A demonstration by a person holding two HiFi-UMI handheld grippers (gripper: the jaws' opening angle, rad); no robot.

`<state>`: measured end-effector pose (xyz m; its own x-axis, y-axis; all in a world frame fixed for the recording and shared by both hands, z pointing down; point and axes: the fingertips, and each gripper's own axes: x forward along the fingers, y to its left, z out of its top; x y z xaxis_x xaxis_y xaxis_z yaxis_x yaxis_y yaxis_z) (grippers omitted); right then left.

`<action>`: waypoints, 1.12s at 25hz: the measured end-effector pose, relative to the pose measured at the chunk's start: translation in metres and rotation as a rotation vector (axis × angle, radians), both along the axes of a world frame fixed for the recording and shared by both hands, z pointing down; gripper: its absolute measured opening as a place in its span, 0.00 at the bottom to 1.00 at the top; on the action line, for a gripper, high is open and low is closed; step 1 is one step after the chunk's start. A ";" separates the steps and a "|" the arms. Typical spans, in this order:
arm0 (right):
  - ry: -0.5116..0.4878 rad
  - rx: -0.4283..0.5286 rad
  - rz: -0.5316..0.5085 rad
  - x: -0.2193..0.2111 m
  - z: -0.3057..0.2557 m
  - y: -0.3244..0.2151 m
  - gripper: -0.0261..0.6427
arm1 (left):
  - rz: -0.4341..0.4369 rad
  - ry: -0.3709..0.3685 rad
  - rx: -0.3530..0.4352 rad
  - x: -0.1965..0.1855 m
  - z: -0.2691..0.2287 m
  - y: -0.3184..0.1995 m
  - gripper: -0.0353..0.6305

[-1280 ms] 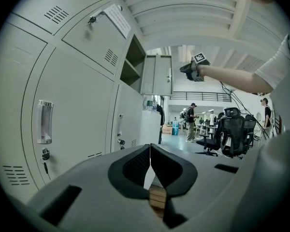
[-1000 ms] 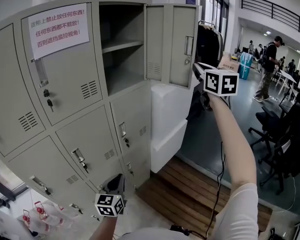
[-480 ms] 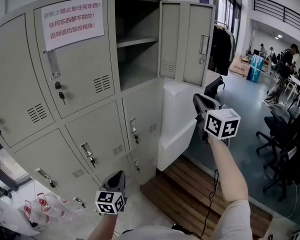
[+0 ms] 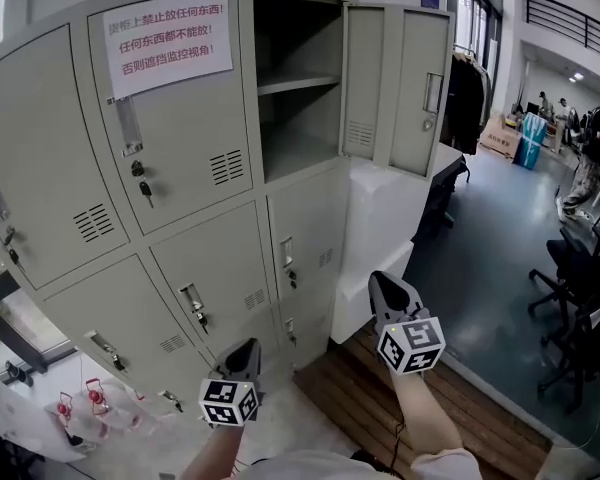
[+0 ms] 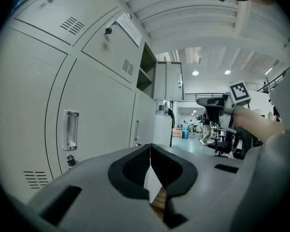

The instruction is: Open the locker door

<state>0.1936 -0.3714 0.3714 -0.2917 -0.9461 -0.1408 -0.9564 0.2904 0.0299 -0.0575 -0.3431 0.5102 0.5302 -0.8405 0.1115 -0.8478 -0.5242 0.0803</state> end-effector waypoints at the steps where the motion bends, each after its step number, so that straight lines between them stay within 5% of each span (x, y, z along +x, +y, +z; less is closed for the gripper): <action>1: -0.026 -0.005 -0.008 -0.007 0.010 0.004 0.06 | -0.003 0.000 0.001 -0.001 0.000 0.000 0.07; 13: -0.061 -0.131 -0.051 -0.082 0.117 0.040 0.06 | -0.055 0.013 0.029 -0.019 0.003 0.016 0.07; 28: -0.042 -0.164 -0.038 -0.088 0.135 0.051 0.06 | -0.061 -0.024 0.048 -0.021 0.005 0.018 0.07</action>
<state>0.1054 -0.3203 0.5068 -0.3248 -0.9458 0.0015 -0.9441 0.3241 -0.0607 -0.0784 -0.3248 0.5148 0.4757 -0.8757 0.0830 -0.8796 -0.4745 0.0353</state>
